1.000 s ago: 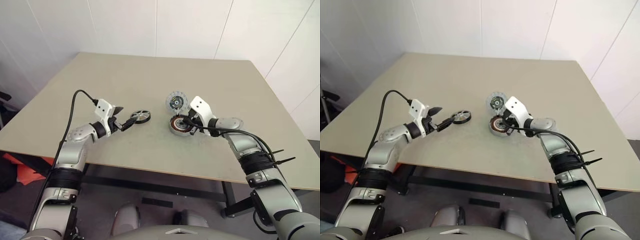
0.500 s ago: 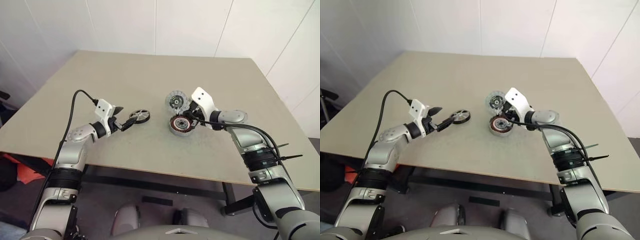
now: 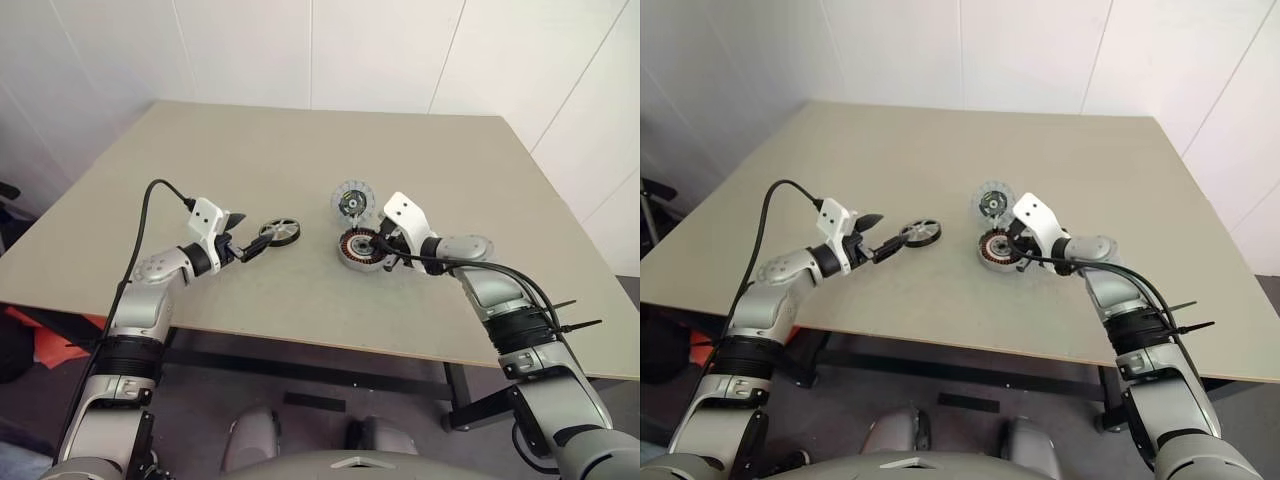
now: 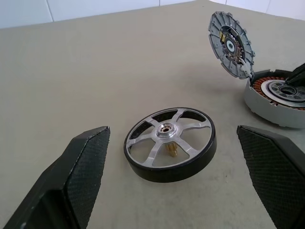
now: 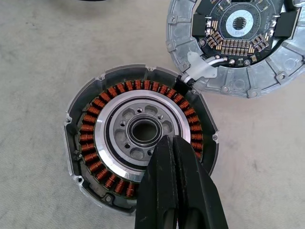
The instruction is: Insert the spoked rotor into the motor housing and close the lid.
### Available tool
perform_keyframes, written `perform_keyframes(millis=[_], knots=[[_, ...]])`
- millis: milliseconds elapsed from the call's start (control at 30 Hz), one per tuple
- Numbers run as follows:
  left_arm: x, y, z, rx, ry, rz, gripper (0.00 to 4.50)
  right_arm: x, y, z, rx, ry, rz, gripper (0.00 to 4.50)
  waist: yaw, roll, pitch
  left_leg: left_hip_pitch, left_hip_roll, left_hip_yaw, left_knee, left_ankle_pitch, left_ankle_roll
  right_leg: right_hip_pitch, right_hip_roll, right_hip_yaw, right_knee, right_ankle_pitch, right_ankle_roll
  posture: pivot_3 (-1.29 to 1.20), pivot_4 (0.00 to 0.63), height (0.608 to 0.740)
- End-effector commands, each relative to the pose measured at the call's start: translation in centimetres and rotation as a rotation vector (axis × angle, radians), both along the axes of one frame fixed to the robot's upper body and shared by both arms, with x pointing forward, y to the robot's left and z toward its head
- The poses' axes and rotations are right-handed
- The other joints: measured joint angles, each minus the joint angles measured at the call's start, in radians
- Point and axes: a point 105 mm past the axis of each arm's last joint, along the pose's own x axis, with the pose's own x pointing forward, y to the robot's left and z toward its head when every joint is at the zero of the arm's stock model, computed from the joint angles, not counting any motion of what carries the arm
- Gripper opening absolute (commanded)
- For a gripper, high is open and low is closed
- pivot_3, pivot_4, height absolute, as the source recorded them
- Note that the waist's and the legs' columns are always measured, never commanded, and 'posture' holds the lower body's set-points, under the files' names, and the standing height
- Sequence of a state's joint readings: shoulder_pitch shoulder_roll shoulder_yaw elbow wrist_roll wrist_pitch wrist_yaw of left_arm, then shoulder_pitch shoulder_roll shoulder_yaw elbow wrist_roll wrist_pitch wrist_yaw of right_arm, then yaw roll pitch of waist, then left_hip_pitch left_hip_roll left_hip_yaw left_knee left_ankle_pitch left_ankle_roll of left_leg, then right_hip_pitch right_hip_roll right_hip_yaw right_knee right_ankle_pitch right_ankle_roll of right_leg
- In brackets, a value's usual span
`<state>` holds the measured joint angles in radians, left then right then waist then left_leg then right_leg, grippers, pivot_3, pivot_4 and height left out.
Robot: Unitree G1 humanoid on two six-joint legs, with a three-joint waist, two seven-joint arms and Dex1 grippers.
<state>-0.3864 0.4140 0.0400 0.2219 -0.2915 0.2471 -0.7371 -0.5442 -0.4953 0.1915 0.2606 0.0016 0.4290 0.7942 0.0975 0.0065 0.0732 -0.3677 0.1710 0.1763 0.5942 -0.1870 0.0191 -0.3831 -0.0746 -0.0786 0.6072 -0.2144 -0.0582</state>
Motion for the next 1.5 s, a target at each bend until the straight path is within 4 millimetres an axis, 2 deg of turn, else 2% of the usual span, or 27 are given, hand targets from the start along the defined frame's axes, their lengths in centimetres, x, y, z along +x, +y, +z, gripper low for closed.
perform_keyframes(millis=[33,200,333,500,567,667,800,1000,1133,1300,1433,1500], knots=[[0.3,0.2,1.6,-0.002,-0.062,0.004,4.5,0.4,0.4,4.0,0.021,-0.111,0.031,0.02,0.001,0.0,0.0,0.0,0.0,0.0,0.0,0.0,0.0,0.0,0.0,0.0,0.0,0.001,-0.002,0.0,0.0,0.74],[0.2,0.3,1.6,-0.001,-0.06,0.004,4.5,-0.5,1.2,4.8,0.03,-0.121,0.063,0.02,-0.001,0.0,0.0,-0.001,0.0,0.0,-0.001,-0.001,0.001,-0.001,0.0,0.0,0.0,0.002,-0.003,0.0,0.0,0.74],[0.2,0.3,1.5,-0.001,-0.057,0.004,4.5,-1.5,1.8,4.1,0.048,-0.082,0.081,0.02,0.0,0.0,0.0,-0.001,0.0,0.0,-0.001,-0.001,0.001,-0.001,0.0,0.0,0.0,0.002,-0.003,0.0,0.0,0.74],[0.2,0.1,1.5,-0.001,-0.056,-0.002,4.5,-1.8,1.1,-0.5,0.016,0.035,0.031,0.02,0.001,0.0,0.0,-0.001,0.0,0.0,-0.001,-0.001,0.001,-0.001,0.0,0.0,0.0,0.002,-0.003,0.0,0.0,0.74],[0.3,0.0,1.5,-0.001,-0.056,-0.005,4.5,-1.6,0.8,-1.5,-0.015,0.041,0.012,0.02,0.0,0.0,0.0,0.0,0.0,0.0,0.0,0.0,0.001,-0.001,0.0,0.0,0.0,0.002,-0.003,0.0,0.0,0.74],[0.2,-0.1,1.5,-0.001,-0.056,-0.009,4.5,-1.6,1.5,0.1,0.035,0.009,0.037,0.02,-0.001,0.0,0.0,0.002,0.0,0.0,0.0,0.0,0.0,0.002,0.0,0.0,0.0,-0.002,0.003,0.0,0.0,0.74],[0.2,-0.2,1.4,-0.003,-0.054,-0.011,4.5,-1.2,1.1,1.9,0.028,-0.041,0.042,0.02,-0.001,0.0,0.0,0.002,0.0,0.0,0.0,0.0,0.0,0.002,0.0,0.0,0.0,-0.002,0.003,0.0,0.0,0.74],[0.1,-0.4,1.3,-0.006,-0.053,-0.014,4.5,-0.6,1.5,3.5,0.031,-0.089,0.051,0.02,0.0,0.0,0.0,0.001,0.0,0.0,0.0,0.0,0.0,0.0,0.0,0.0,0.0,0.001,-0.002,0.0,0.0,0.74],[0.1,-0.4,1.3,-0.005,-0.052,-0.014,4.5,-0.4,1.7,3.7,0.029,-0.094,0.055,0.02,-0.001,0.0,0.0,-0.001,0.0,0.0,0.0,-0.001,0.001,-0.001,0.0,0.0,0.0,0.002,-0.003,0.0,0.0,0.74],[0.0,-0.2,1.3,-0.002,-0.052,-0.012,4.5,-0.5,1.5,1.9,0.023,-0.044,0.04,0.02,0.0,0.0,0.0,-0.001,0.0,0.0,0.0,-0.001,0.001,-0.001,0.0,0.0,0.0,0.002,-0.003,0.0,0.0,0.74],[0.1,-0.2,1.4,-0.001,-0.054,-0.011,4.5,-1.0,0.9,-1.4,-0.011,0.04,0.02,0.02,0.0,0.0,0.0,0.0,0.0,0.0,0.0,-0.001,0.001,0.0,0.0,0.0,0.0,0.002,-0.003,0.0,0.0,0.74],[0.1,-0.2,1.4,0.0,-0.056,-0.011,4.5,-1.1,0.7,-1.6,-0.016,0.037,0.016,0.02,0.0,0.0,0.0,0.0,0.0,0.0,0.0,-0.001,0.001,0.0,0.0,0.0,0.0,0.002,-0.003,0.0,0.0,0.74]])
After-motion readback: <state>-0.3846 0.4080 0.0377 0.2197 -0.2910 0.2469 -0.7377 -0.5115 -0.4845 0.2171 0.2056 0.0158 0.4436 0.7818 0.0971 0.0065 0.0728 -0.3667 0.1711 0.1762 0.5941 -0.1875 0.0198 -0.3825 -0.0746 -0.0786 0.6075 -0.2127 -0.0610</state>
